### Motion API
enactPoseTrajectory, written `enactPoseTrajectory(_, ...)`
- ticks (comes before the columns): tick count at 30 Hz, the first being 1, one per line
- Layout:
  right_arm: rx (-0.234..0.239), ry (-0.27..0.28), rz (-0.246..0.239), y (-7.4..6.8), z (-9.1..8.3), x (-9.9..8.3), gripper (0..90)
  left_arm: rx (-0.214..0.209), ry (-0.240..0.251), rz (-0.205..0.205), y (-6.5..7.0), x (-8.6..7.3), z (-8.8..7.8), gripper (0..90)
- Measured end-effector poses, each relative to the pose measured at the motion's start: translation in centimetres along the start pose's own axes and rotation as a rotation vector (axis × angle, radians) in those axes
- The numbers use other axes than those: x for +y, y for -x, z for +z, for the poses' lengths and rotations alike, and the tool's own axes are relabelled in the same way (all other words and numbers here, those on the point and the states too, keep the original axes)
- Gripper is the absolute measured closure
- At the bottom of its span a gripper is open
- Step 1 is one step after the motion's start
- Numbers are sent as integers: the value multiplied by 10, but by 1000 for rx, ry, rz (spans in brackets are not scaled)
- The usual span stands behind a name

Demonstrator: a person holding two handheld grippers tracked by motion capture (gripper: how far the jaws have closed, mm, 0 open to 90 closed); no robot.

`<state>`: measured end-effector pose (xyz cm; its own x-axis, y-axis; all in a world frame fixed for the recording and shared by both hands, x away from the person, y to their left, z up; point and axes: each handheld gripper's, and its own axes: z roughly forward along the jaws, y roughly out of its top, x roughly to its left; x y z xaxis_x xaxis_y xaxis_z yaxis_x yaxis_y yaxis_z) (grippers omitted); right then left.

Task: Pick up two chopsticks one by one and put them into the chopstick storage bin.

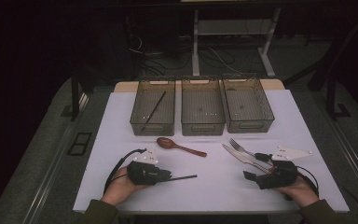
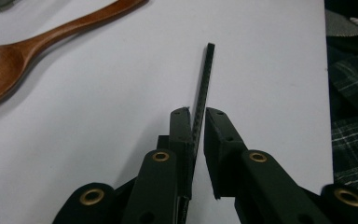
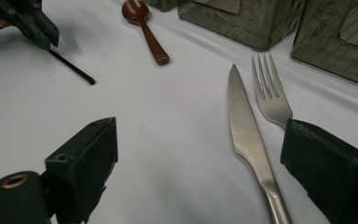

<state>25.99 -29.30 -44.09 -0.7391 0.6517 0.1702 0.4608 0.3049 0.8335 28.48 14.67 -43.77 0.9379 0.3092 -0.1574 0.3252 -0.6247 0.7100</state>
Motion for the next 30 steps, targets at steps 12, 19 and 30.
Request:
enactPoseTrajectory(12, 0, -2, 1, 0, 0, 0, 103, -1, -41, 18, -2, -1, 8, 818)
enactPoseTrajectory(19, 1, -2, 0, 0, 0, 0, 103, -14, -43, 23, -4, -3, 9, 818)
enactPoseTrajectory(30, 1, -1, 2, 0, 0, 0, 103, -22, -38, 49, -6, -4, 9, 842)
